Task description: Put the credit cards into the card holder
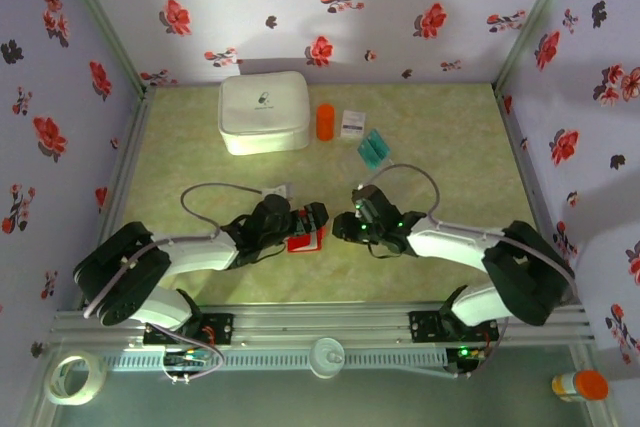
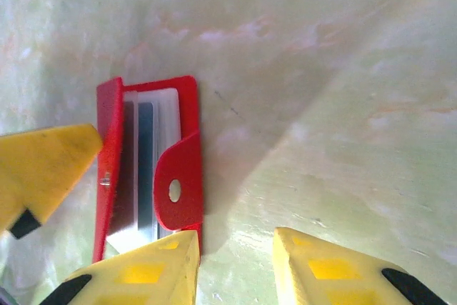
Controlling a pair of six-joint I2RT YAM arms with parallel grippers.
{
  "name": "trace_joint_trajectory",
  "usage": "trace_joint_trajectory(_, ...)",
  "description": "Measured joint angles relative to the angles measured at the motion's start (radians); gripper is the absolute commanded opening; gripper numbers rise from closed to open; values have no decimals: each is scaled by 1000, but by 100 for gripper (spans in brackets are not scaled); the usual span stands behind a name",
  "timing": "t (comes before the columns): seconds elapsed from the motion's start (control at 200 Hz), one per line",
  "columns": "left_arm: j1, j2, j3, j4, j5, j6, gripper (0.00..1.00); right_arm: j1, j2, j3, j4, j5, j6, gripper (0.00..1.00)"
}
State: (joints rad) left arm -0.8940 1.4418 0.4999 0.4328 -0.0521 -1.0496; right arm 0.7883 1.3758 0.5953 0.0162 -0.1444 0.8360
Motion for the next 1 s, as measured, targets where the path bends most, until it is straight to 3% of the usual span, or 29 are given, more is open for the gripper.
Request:
trace_joint_trajectory(0.32, -27, 2, -37, 45, -59, -34, 100, -18, -136, -2, -113, 34, 0, 33)
trace_joint_trajectory(0.56, 4, -98, 15, -97, -56, -18, 100, 4, -148, 56, -163, 18, -18, 25)
trace_joint_trajectory(0.755, 124, -270, 68, -239, -36, 14, 100, 129, -63, 188, -180, 24, -28, 21)
trace_joint_trajectory(1.0, 321, -534, 65, -473, -34, 37, 100, 286, 172, 432, -214, 40, -70, 18)
